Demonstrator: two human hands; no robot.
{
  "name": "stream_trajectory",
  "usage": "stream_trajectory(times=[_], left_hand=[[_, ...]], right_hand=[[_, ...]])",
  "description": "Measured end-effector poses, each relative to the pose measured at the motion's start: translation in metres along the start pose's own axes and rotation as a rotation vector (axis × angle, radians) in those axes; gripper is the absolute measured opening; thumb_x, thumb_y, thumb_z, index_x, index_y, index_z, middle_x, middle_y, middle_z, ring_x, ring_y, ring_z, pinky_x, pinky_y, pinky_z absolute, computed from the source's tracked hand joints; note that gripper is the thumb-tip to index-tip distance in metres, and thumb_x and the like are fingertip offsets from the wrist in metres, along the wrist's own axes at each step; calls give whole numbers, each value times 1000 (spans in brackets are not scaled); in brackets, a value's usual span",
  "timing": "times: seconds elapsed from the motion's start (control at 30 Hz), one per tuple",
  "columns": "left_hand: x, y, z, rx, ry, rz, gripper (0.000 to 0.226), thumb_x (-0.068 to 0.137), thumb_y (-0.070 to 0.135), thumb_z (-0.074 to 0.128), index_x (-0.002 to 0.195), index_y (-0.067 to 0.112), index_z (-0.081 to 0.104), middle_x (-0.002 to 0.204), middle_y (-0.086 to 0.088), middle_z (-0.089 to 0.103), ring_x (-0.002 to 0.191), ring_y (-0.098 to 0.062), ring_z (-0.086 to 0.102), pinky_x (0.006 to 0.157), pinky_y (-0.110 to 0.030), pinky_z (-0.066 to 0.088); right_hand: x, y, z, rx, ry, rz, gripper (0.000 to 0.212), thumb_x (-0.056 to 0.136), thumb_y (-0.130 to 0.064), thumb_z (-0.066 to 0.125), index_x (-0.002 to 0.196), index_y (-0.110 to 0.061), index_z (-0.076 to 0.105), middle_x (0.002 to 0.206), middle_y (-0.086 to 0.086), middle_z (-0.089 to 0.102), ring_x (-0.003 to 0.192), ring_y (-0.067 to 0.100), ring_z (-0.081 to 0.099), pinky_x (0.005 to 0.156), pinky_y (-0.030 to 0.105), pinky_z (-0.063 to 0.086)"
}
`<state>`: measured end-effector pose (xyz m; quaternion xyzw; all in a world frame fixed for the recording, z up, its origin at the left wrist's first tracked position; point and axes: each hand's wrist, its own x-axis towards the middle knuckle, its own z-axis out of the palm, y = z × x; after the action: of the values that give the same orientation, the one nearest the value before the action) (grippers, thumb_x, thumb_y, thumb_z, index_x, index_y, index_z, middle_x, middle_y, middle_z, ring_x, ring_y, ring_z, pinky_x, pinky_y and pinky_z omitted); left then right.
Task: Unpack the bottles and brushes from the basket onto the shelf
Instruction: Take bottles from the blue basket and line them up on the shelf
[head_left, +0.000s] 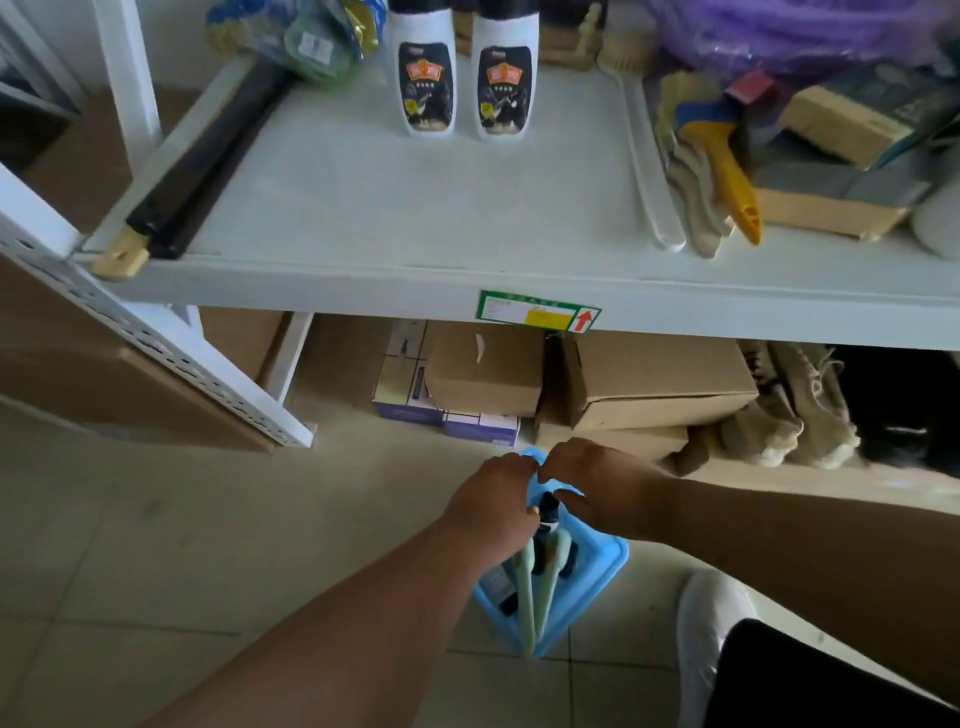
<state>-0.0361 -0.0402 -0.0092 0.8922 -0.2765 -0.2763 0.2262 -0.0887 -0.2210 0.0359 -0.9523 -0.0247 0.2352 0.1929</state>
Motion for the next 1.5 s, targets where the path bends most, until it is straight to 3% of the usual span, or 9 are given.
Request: stream_trajectory(times=[0.13,0.37,0.47,0.7,1.13,1.27,1.33,1.43,1.5], left_hand=[[11,2,22,-52,-62,-53,41,91,17,70,131,21,62,121,-8,76,114,-32,73,96,-47,62],[25,-4,44,-59,-101,-140,62,99,13,70,153,31,45,140,-2,71,125,-27,70,102,-47,61],[28,-3,48,-38,-101,-144,60,101,18,70,154,34,48,140,0,70,124,-26,71,101,-47,62],[31,-1,47,-28,-92,-145,42,104,24,69,145,27,64,141,0,71,132,-25,66,111,-40,54],[18,21,-62,-107,162,-18,8,92,18,74,101,17,75,103,-9,79,99,-32,75,86,-46,62],[-6,40,-110,-114,245,1,17,91,14,73,107,19,77,106,-6,80,100,-29,75,86,-43,61],[-19,51,-136,-100,267,20,21,92,19,78,112,21,77,108,-2,82,98,-24,75,84,-37,61],[-42,66,-174,-154,309,78,27,87,21,86,113,25,79,103,6,83,88,-9,72,67,-5,46],[-60,77,-195,-201,335,112,30,84,22,87,113,28,81,99,10,83,83,-4,74,69,-3,47]], right_hand=[[13,23,19,6,-21,48,39,100,-30,59,139,-36,59,140,-9,56,126,16,58,98,31,50],[19,41,37,52,-31,97,40,97,-33,66,137,-34,61,137,-7,60,116,16,62,96,30,52],[22,44,39,89,1,96,39,97,-30,66,136,-32,62,136,-9,61,120,13,59,96,25,47],[25,39,37,84,-25,65,32,97,-26,64,129,-27,65,132,-4,62,122,19,58,103,39,51],[22,-13,-30,245,252,9,28,84,-29,66,110,-19,70,106,-1,72,94,18,67,82,35,57],[12,-41,-67,261,336,9,27,79,-20,70,106,-17,68,99,1,71,90,23,67,78,35,56],[2,-56,-87,303,385,7,34,76,-20,72,110,-25,69,96,-7,71,85,15,66,74,25,55],[-18,-77,-115,379,408,-9,46,72,-27,77,117,-35,68,91,-16,71,79,0,66,71,16,54],[-35,-91,-130,425,420,-41,50,69,-37,77,118,-42,67,88,-20,71,77,-8,65,70,11,51]])
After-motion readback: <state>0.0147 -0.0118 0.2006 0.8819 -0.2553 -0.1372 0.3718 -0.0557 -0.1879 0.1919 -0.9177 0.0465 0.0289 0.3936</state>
